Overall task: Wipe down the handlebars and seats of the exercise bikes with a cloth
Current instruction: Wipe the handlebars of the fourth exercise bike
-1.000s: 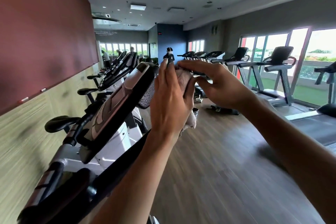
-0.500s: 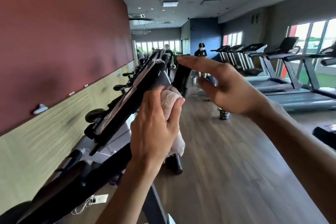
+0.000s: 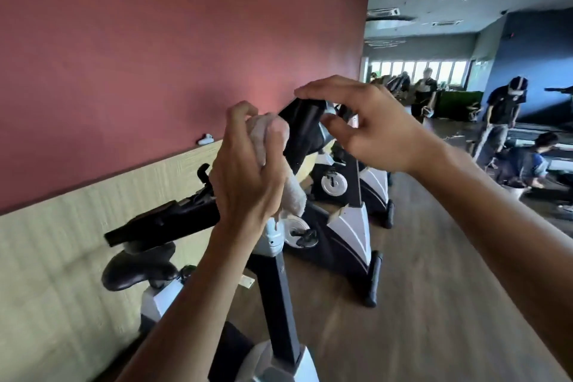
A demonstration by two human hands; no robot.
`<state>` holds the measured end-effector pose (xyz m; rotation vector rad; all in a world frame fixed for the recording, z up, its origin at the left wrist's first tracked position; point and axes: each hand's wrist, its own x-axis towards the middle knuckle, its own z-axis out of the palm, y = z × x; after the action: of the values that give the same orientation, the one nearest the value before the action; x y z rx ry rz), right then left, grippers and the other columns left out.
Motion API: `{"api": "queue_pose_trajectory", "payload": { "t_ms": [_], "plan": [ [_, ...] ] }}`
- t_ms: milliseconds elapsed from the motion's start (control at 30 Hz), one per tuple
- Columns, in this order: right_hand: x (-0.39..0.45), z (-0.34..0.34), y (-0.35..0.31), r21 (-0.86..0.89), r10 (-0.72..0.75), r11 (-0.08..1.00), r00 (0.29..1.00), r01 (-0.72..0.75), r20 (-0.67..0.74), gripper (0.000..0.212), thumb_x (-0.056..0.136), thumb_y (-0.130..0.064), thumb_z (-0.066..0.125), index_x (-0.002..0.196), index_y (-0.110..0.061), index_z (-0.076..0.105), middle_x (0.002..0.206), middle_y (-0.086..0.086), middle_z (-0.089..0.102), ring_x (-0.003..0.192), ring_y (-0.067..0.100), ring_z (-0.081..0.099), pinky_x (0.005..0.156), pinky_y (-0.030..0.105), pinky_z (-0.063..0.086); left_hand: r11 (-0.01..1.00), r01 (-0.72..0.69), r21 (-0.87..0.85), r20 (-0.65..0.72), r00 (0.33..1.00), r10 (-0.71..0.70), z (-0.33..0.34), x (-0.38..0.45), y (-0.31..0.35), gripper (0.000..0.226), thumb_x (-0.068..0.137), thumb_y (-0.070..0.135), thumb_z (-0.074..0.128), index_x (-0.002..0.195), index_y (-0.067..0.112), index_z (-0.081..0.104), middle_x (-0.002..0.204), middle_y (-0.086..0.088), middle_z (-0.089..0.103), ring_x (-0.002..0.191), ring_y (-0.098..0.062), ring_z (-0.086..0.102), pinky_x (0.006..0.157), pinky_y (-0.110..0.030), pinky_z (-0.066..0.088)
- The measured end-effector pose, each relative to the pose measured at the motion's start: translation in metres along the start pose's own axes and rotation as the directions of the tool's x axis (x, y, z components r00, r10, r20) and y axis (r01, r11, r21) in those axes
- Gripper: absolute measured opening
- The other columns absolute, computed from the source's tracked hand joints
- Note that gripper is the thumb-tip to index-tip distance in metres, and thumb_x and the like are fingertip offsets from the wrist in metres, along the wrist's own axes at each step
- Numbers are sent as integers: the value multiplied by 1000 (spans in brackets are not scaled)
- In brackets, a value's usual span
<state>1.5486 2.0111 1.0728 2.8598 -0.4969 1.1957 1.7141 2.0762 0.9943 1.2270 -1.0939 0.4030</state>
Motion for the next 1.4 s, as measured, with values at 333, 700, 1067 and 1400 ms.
{"api": "queue_pose_trajectory", "payload": {
  "t_ms": [333,700,1067,1400],
  "plan": [
    [5,0,17,136,-49,989,997,57,-64,43,96,-1,50,131,-18,68,126,-9,67,122,8,59,108,37,46,944,-315,94,21,949,315,10,-27,-1,56,99,32,59,141,-1,42,128,-15,55,115,-22,60,89,-24,54],
    [28,9,76,263,-421,858,898,440,-130,39,97,1,55,129,-15,69,119,-7,70,113,1,64,103,27,50,820,-285,496,-208,878,431,58,-27,8,46,94,31,69,124,-1,54,130,-16,54,116,-27,55,101,-42,49],
    [49,17,98,493,-571,703,820,513,-40,65,79,-4,34,134,-17,65,118,-2,62,119,13,62,109,28,39,620,-4,784,-357,815,457,102,-30,13,59,92,33,74,139,5,51,114,-6,62,97,-14,58,72,-26,49],
    [50,32,104,622,-569,627,821,468,-44,63,86,9,40,140,-15,60,122,1,57,125,22,54,114,31,37,590,26,807,-356,819,450,110,-30,6,74,91,25,73,151,0,36,140,-17,55,127,-29,56,97,-39,54]
  ]
}}
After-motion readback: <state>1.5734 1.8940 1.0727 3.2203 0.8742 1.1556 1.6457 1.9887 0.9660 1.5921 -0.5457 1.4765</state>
